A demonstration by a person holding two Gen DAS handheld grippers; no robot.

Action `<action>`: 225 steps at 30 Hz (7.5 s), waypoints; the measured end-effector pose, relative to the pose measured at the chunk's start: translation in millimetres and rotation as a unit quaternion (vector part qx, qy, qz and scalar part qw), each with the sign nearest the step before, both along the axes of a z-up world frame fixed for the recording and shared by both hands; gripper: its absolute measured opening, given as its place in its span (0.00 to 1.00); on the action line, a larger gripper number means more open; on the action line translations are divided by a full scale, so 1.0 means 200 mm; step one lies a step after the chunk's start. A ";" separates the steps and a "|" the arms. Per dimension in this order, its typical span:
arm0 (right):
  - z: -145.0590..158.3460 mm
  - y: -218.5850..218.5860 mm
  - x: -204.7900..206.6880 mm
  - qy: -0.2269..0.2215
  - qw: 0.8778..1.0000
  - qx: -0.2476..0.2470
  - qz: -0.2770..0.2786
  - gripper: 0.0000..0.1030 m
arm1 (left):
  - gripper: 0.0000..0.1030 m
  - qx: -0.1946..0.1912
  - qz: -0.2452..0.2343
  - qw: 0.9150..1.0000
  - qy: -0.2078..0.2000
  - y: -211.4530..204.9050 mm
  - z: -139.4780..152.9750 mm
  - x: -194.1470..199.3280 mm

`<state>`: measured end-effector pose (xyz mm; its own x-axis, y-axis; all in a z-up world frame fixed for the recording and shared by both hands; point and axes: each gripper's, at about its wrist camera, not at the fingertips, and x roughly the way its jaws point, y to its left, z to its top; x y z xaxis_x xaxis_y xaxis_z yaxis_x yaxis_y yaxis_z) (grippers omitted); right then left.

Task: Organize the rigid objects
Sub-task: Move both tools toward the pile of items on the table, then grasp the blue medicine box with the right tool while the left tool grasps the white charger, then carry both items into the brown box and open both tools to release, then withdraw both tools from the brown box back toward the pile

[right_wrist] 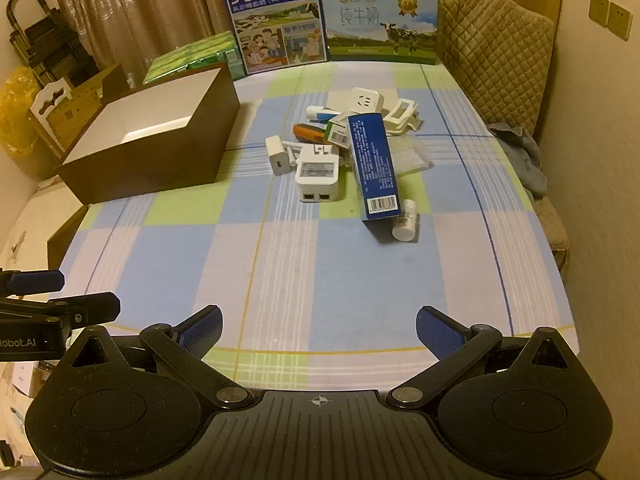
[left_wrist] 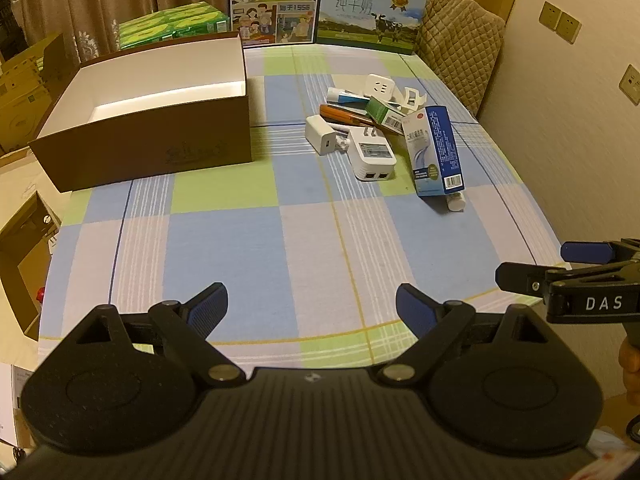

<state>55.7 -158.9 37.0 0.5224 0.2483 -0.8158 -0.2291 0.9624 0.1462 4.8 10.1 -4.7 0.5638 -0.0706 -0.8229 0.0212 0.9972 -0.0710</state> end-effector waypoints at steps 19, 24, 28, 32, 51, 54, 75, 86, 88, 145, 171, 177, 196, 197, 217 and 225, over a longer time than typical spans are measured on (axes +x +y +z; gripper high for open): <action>0.00 0.00 0.00 -0.007 1.000 0.010 -0.018 0.98 | 0.87 0.008 -0.026 1.000 -0.008 0.00 -0.01 0.05; -0.02 0.00 -0.02 -0.008 0.999 0.011 -0.030 0.98 | 0.87 0.009 -0.033 0.999 -0.010 0.01 -0.02 0.05; -0.03 -0.01 -0.03 -0.008 0.999 0.017 -0.036 0.98 | 0.87 0.008 -0.036 0.999 -0.007 0.03 -0.05 0.07; -0.05 -0.02 -0.05 -0.018 0.999 0.015 -0.037 0.98 | 0.87 0.007 -0.039 0.999 -0.001 0.04 -0.08 0.10; -0.21 -0.11 0.50 -0.071 0.997 -0.002 -0.020 0.72 | 0.87 0.012 -0.002 1.000 0.005 -0.05 -0.22 0.54; -0.26 -0.13 0.62 -0.068 0.998 -0.005 -0.012 0.70 | 0.87 0.008 0.007 1.000 0.005 -0.07 -0.24 0.63; -0.45 -0.09 1.02 -0.045 0.997 -0.013 0.057 0.35 | 0.87 0.017 0.040 0.999 0.019 -0.17 -0.40 1.04; -0.24 -0.29 1.09 -0.076 0.996 0.035 0.018 0.34 | 0.76 0.019 0.051 0.998 0.018 -0.19 -0.50 1.30; -0.23 -0.34 1.12 -0.075 0.996 0.036 0.002 0.34 | 0.72 0.022 0.055 0.998 0.017 -0.18 -0.52 1.36; 0.15 0.59 1.21 -0.072 0.985 0.148 0.060 0.34 | 0.21 -0.001 0.060 0.991 -0.120 0.74 0.09 1.15; -0.35 1.59 1.62 0.050 0.991 -0.111 0.053 0.42 | 0.21 0.025 0.124 0.992 -0.027 1.58 -0.30 1.37; -0.37 1.60 1.65 0.049 0.992 -0.101 0.060 0.58 | 0.21 0.030 0.124 0.992 -0.012 1.62 -0.36 1.42; -0.22 1.48 1.53 0.012 0.995 -0.020 0.093 0.70 | 0.38 0.035 0.110 0.993 0.004 1.62 -0.30 1.37; -0.21 1.47 1.52 0.010 0.995 -0.016 0.094 0.70 | 0.38 0.036 0.111 0.993 0.005 1.61 -0.28 1.35; -0.09 1.22 1.19 -0.010 0.997 0.020 0.077 0.71 | 0.49 0.011 0.087 0.996 -0.018 1.37 -0.09 1.08; -0.06 1.09 1.08 -0.015 0.997 0.025 0.069 0.71 | 0.49 0.003 0.074 0.997 -0.004 1.20 -0.11 0.96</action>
<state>271.7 59.9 24.6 0.5048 0.3599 -0.7846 -0.3633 0.9131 0.1852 197.2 250.7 -27.0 0.5741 0.0193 -0.8185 -0.1253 0.9900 -0.0645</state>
